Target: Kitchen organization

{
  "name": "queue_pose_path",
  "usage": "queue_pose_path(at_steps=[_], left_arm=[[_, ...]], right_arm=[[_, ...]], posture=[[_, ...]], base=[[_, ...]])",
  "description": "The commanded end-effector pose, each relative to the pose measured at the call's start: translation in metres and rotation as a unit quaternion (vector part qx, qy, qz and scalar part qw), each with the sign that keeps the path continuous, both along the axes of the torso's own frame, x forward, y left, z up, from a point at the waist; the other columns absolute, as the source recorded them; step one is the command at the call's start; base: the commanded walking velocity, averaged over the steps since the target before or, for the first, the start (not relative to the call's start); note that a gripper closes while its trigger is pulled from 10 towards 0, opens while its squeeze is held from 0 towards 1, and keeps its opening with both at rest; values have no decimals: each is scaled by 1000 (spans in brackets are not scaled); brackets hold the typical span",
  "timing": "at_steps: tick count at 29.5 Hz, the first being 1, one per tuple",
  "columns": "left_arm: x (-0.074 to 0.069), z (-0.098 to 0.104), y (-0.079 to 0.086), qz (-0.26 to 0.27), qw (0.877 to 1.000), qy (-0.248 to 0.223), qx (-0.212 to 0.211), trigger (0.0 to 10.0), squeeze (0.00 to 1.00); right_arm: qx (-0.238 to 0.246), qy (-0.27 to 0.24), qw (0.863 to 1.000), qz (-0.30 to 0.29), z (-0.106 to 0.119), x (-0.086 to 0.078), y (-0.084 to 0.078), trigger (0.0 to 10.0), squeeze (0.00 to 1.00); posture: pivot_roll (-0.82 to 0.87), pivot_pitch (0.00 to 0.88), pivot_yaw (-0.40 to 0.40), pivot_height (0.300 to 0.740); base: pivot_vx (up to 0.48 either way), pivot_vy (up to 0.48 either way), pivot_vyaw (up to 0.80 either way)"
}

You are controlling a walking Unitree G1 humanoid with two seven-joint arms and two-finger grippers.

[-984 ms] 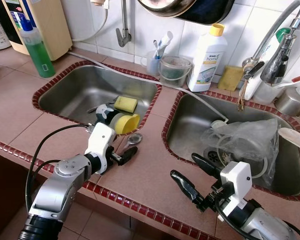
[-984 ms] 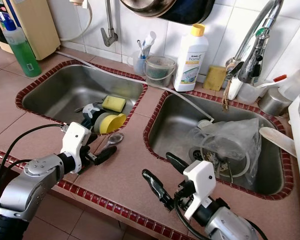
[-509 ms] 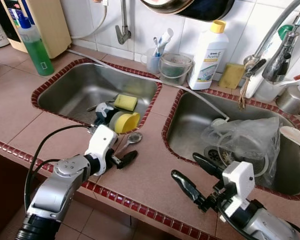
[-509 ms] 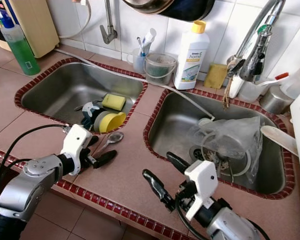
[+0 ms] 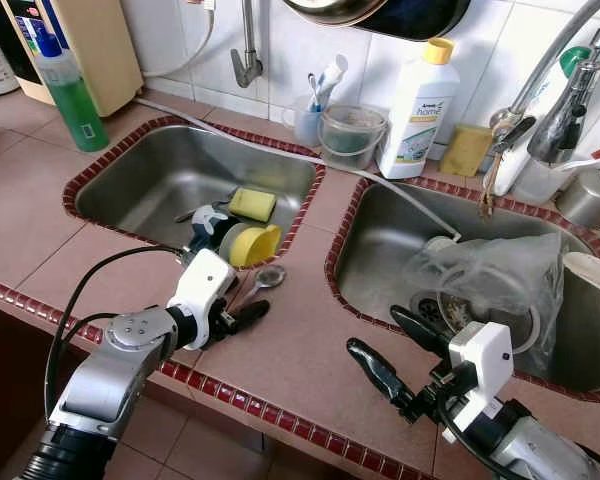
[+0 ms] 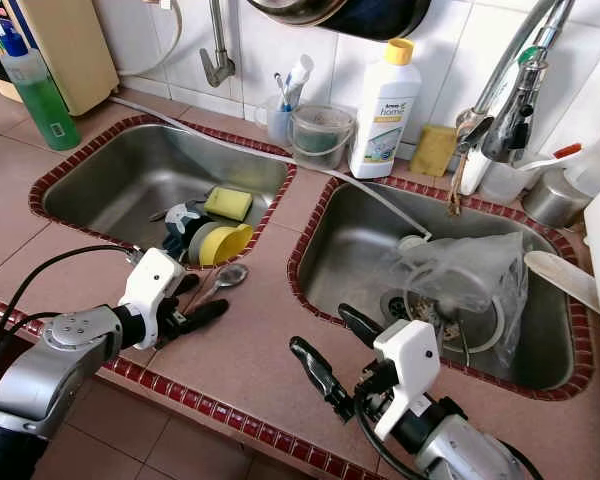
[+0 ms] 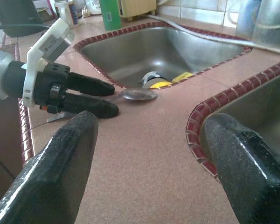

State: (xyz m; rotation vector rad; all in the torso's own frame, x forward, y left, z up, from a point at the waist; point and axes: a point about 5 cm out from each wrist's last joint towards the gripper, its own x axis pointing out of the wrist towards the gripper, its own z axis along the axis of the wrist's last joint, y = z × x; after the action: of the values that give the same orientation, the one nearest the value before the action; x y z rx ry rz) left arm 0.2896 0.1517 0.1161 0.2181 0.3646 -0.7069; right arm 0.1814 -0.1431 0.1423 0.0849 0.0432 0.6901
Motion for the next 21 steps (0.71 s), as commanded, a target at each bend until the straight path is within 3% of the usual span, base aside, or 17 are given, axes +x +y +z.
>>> queue_pose_path(at_steps=[1, 21], left_arm=[[-9, -22, -3, -13, 998, 58, 16, 0, 0], [-12, -21, -2, -11, 998, 61, 14, 0, 0]], right_arm=[[0, 8, 1000, 17, 1, -6, 3, 10000, 0], [-2, 22, 999, 27, -3, -11, 5, 10000, 0]], posture=[[-110, 106, -43, 740], [-106, 120, -44, 740]], base=[[0, 0, 0], [0, 0, 0]])
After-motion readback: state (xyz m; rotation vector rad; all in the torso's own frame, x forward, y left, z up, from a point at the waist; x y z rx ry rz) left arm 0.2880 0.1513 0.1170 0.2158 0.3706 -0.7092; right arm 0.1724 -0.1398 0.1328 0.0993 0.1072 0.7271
